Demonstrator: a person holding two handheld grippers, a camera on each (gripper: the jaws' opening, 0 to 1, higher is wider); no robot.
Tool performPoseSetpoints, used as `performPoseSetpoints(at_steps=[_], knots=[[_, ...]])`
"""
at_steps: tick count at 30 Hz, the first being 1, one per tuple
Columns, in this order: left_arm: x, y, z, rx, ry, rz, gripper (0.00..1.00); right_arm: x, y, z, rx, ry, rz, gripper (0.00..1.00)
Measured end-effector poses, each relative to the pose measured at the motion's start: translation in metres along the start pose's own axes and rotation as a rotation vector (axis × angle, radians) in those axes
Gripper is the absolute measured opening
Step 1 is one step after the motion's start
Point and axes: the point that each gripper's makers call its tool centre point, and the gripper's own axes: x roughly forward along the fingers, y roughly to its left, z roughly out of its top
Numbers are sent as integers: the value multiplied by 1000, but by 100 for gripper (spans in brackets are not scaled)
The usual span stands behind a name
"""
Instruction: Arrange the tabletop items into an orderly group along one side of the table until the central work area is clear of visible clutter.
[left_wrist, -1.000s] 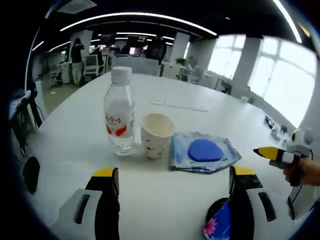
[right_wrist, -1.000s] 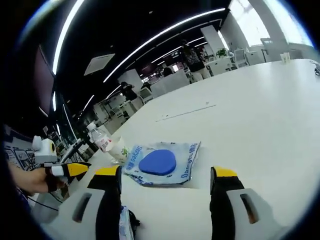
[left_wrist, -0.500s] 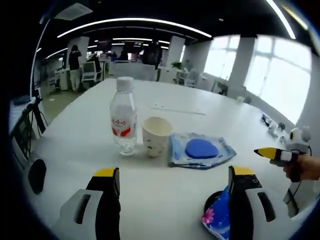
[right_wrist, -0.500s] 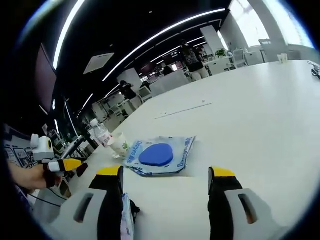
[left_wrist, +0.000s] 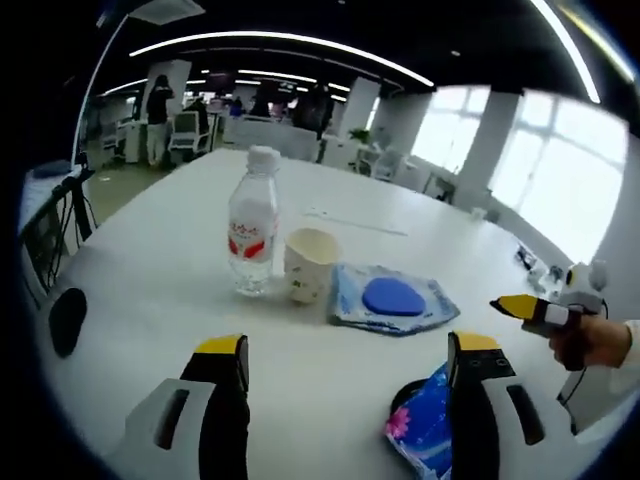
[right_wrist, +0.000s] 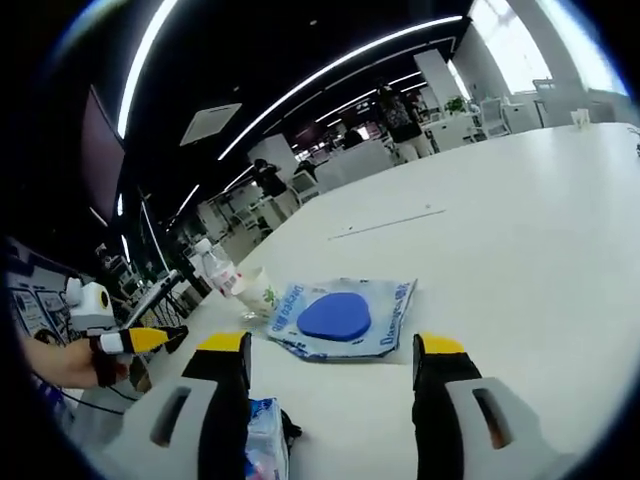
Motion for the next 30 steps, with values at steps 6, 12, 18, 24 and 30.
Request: performPoseSetpoints(at_steps=[6, 12, 18, 24, 30], knots=[[-9, -5, -20, -20, 28, -4, 76, 5, 9, -20, 25, 38, 47, 62], [-31, -16, -35, -91, 42, -7, 76, 0, 23, -35, 62, 69, 86, 61], [-38, -17, -65, -166, 88, 0, 75, -9, 40, -45, 57, 89, 140, 59], [-38, -17, -81, -215, 126, -4, 73, -14, 42, -55, 63, 110, 149, 58], [-35, -14, -92, -200, 162, -2, 71, -19, 50, -63, 48, 126, 162, 54]])
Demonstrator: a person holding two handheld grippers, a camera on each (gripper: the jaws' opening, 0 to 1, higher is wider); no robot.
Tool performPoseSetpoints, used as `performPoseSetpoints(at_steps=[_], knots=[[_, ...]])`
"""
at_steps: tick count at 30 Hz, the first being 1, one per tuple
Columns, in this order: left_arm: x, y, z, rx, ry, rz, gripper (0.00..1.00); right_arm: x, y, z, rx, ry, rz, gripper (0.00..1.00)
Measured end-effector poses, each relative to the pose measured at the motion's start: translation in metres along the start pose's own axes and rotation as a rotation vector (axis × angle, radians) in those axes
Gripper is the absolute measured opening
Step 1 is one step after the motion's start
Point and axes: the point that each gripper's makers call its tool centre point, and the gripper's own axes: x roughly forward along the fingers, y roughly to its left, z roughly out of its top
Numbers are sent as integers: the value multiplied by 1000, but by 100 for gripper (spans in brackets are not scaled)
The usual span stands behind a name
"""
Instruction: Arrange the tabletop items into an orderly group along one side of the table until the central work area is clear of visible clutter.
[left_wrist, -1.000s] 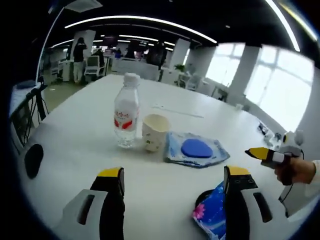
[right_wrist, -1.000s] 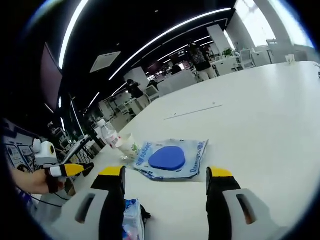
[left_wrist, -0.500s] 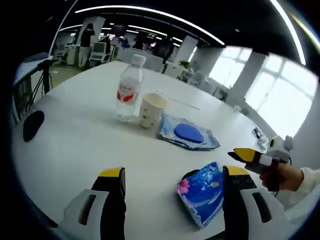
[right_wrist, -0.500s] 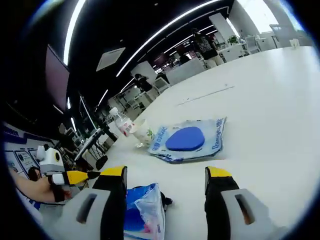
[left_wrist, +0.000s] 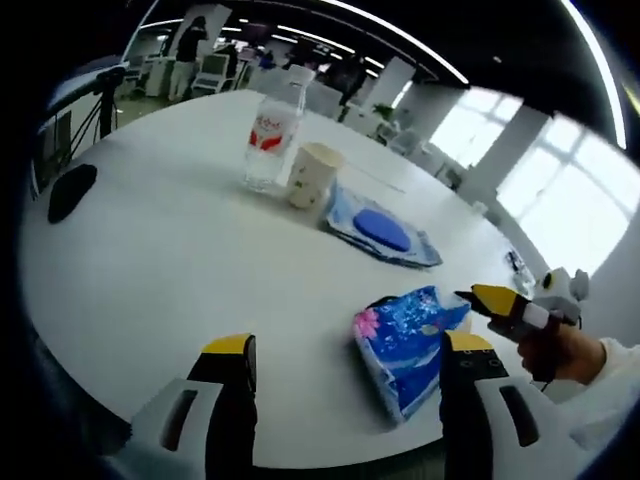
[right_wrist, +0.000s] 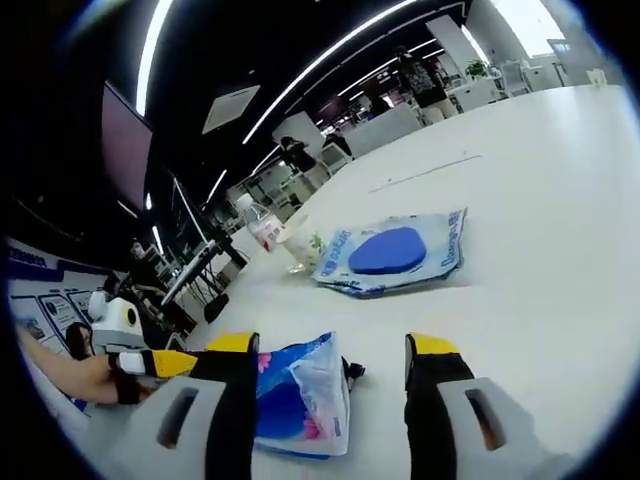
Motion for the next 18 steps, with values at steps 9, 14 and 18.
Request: performPoseSetpoints(at_steps=[9, 14, 18], knots=[[5, -11, -20, -36, 77, -70, 48, -6, 13, -9, 16, 10, 29, 43], [7, -18, -32, -44, 129, -96, 39, -5, 13, -14, 5, 28, 47, 33], [8, -21, -40, -50, 169, -119, 27, -7, 14, -23, -24, 58, 34, 23]])
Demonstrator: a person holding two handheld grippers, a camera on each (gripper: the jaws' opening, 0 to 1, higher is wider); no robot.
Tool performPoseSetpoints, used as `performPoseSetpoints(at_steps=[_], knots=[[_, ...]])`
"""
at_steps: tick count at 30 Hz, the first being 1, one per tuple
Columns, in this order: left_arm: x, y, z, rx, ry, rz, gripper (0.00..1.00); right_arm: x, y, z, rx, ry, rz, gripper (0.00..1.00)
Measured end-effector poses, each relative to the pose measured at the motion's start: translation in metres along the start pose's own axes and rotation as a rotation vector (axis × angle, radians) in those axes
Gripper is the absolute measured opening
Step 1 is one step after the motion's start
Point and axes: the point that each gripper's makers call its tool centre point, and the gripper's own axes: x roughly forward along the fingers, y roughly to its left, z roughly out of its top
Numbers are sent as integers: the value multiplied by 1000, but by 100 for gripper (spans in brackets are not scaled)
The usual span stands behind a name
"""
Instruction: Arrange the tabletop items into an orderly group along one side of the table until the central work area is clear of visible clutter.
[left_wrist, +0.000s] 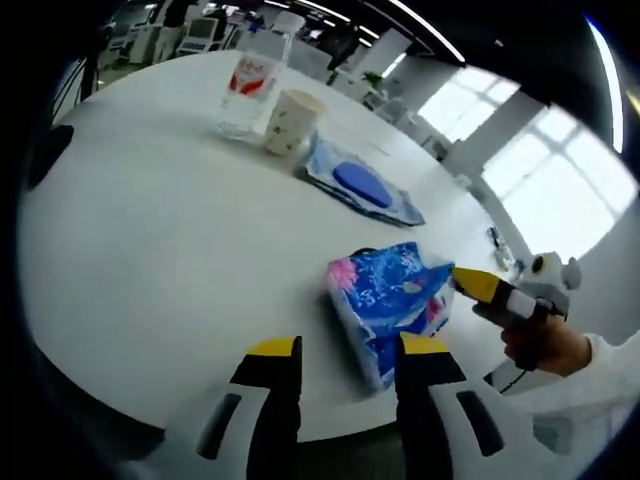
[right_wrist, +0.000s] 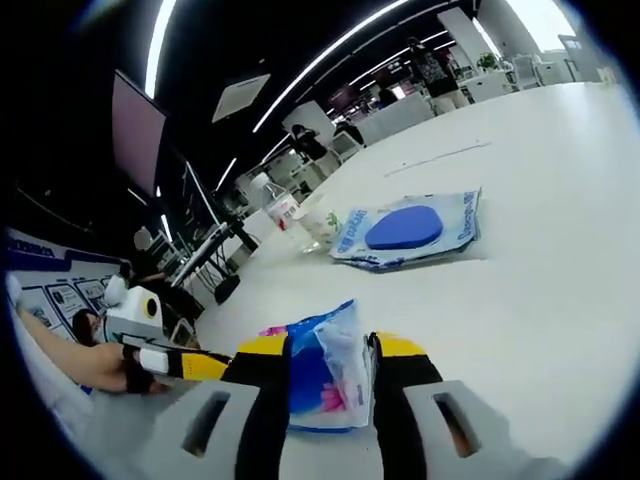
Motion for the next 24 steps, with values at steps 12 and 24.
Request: performPoseSetpoints(at_steps=[12, 24], knots=[[2, -6, 2, -7, -16, 0, 0, -4, 2, 0, 54, -13, -1, 0], [-5, -20, 19, 38, -82, -22, 0, -15, 3, 7, 63, -47, -3, 0]])
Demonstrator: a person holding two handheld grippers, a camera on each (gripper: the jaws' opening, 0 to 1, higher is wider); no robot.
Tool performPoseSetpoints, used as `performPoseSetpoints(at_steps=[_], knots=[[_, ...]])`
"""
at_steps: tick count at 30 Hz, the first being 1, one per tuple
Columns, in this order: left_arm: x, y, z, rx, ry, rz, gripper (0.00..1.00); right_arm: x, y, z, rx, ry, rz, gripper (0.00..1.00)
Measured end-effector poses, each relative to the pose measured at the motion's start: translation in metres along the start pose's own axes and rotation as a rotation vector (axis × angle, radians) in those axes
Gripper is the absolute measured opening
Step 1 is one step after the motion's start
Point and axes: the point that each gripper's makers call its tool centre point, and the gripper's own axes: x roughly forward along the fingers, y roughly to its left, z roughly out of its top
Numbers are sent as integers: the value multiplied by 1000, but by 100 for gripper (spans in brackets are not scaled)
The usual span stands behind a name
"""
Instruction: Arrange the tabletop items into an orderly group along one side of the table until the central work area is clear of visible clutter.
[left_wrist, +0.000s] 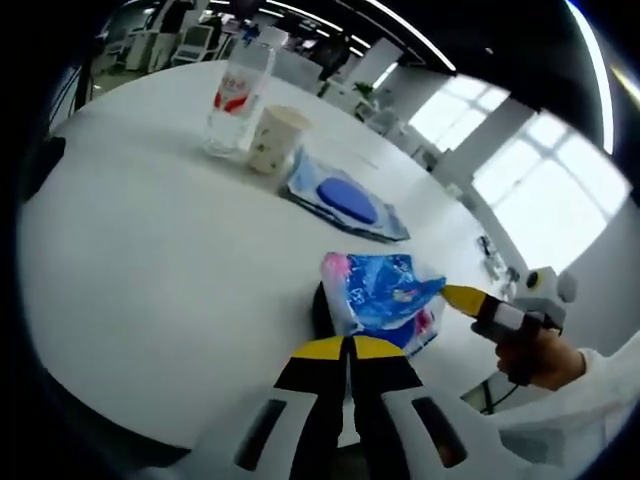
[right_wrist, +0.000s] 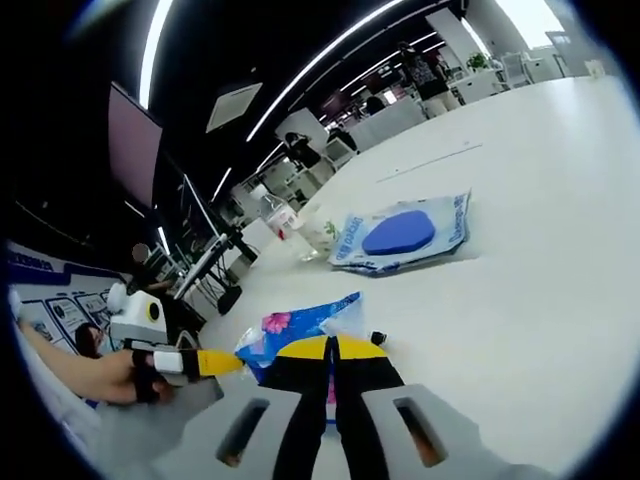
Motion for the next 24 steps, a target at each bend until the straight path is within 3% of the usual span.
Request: performPoseSetpoints(at_steps=[17, 24], knots=[[28, -34, 8, 63, 26, -64, 0, -30, -25, 17, 51, -63, -50, 0], [51, -57, 4, 88, 49, -88, 0, -54, -51, 27, 75, -92, -84, 0]])
